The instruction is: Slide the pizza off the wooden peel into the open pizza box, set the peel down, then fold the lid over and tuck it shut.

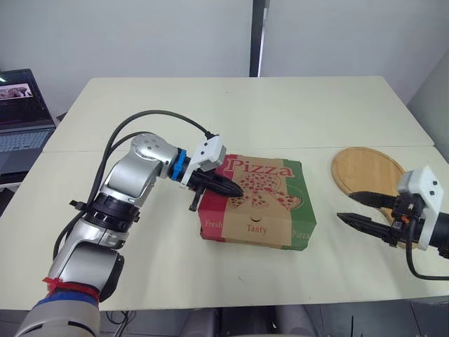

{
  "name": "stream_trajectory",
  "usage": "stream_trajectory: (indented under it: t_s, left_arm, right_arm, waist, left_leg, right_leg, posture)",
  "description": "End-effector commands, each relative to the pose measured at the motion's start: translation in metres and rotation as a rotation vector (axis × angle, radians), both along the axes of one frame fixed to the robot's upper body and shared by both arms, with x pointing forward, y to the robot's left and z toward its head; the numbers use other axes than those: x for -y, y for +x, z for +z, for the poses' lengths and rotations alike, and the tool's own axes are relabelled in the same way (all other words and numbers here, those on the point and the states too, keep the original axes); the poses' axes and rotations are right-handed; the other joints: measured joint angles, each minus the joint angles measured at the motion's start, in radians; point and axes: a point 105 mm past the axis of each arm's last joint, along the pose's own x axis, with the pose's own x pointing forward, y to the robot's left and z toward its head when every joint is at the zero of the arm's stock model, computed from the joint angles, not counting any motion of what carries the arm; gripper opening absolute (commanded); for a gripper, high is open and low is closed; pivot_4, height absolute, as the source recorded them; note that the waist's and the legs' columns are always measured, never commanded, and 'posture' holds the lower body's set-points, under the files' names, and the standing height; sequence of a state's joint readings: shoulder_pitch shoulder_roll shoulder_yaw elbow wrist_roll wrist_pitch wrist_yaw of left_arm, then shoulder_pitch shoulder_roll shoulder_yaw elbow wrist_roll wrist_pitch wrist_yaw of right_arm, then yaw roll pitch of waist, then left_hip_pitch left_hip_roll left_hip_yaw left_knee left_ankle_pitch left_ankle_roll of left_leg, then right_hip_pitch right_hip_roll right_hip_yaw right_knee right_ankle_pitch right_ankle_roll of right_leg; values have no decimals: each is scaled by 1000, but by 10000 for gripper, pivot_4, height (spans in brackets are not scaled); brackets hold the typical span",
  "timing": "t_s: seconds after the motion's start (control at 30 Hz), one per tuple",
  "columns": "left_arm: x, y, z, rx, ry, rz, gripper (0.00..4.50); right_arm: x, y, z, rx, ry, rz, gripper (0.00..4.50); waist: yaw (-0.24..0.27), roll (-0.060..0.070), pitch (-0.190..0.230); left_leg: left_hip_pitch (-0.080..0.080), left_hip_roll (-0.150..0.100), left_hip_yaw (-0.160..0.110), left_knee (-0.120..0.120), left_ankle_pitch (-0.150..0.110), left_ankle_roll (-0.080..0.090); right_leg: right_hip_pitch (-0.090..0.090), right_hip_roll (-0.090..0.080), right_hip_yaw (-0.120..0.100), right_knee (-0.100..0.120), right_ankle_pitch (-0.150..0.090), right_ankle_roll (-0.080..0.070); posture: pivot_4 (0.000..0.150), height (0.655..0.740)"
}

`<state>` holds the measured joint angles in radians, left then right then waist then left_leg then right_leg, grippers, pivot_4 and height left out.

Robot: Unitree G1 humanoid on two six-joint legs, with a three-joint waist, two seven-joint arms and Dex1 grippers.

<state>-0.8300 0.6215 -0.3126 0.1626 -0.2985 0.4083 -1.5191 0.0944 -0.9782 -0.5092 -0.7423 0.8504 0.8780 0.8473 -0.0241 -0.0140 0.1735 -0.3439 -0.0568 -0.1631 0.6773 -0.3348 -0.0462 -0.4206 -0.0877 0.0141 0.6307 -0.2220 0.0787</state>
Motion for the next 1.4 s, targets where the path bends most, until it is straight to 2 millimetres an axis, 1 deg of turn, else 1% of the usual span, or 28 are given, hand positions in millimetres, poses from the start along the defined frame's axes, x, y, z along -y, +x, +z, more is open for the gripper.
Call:
stream_trajectory:
  t_s: [0.03, 0.13, 0.2, 0.27, 0.4, 0.57, 0.63, 0.73, 0.8, 0.93, 1.2, 1.37, 1.4]
  left_arm:
    - [1, -2, 8, 39, -11, -19, 0]
    - [3, -2, 8, 40, -14, -20, 0]
    - [3, -3, 8, 40, -13, -24, 0]
    - [4, -3, 8, 42, -11, -29, 0]
    - [5, -4, 8, 44, -11, -33, 0]
    - [8, -6, 8, 46, -12, -47, 0]
    - [8, -5, 9, 48, -12, -47, 0]
    - [7, -4, 9, 53, -13, -43, 0]
    - [6, -4, 10, 55, -13, -41, 0]
    - [9, -5, 10, 53, -18, -48, 0]
    - [11, -6, 14, 49, -30, -56, 0]
    - [11, -7, 13, 45, -30, -59, 0]
    - [10, -6, 13, 47, -32, -57, 0]
  right_arm:
    - [-24, -6, -2, 38, -61, 108, 44800]
    - [-36, 0, -8, 72, -93, 127, 44800]
    - [-40, 8, -9, 101, -89, 116, 44800]
    - [-42, 16, -10, 114, -95, 105, 44800]
    - [-42, 22, -15, 135, -133, 107, 44800]
    - [-46, 18, -16, 139, -135, 139, 44800]
    - [-47, 12, -14, 120, -114, 161, 44800]
    - [-50, -4, -10, 58, -75, 222, 44800]
    - [-49, -10, -12, 34, -106, 244, 44800]
    - [-46, 0, -17, 83, -169, 208, 44800]
    - [-47, 11, -18, 189, -262, 211, 44800]
    - [-49, 19, -15, 272, -282, 198, 44800]
    - [-52, 14, -13, 235, -235, 211, 44800]
  waist:
    - [0, 0, 0]
    - [-1, 0, 0]
    - [-1, 0, 0]
    - [-1, 0, 0]
    - [0, 0, 0]
    - [0, 0, 0]
    - [0, 0, 0]
    - [1, 0, 0]
    - [1, 0, 0]
    - [1, 0, 0]
    - [0, 0, 0]
    - [0, 0, 0]
    - [0, 0, 0]
  left_leg:
    - [0, 0, 0, 0, 0, 0]
    - [-1, 0, 0, 1, 0, 0]
    - [-1, 0, 0, 1, 0, 0]
    - [-1, 0, 0, 1, 0, 0]
    - [-1, 0, 0, 1, 0, 0]
    - [-1, -1, 0, 1, 0, 0]
    - [-1, 0, 0, 1, 0, 0]
    - [-1, -1, 0, 1, 0, 0]
    - [-1, -1, 0, 1, 0, 0]
    - [-1, 0, 0, 1, 0, 0]
    - [-1, -1, 0, 1, 0, 0]
    - [-1, -1, 0, 2, 0, 0]
    - [-1, 0, 0, 2, 0, 0]
  right_leg:
    - [0, 0, 0, 0, 0, 0]
    - [0, 0, 0, 0, 0, 1]
    - [0, 0, 0, 0, 0, 1]
    - [-1, 0, 0, 0, 0, 1]
    - [-1, 0, 0, 0, 0, 1]
    - [-1, 0, 0, 0, 1, 1]
    - [-1, 0, 0, 0, 1, 1]
    - [-1, 0, 0, 0, 1, 1]
    - [-1, 0, 0, 0, 1, 1]
    - [-1, 0, 0, 0, 1, 1]
    - [-1, 0, 0, 0, 1, 1]
    - [-1, 0, 0, 0, 1, 1]
    - [-1, 0, 0, 0, 1, 1]
  posture:
    - [1500, 7400]
    - [1500, 7400]
    - [1500, 7400]
    - [1500, 7400]
    - [1500, 7400]
    - [1500, 7400]
    - [1500, 7400]
    - [1500, 7400]
    - [1500, 7400]
    - [1500, 7400]
    - [1500, 7400]
    - [1500, 7400]
    - [1500, 7400]
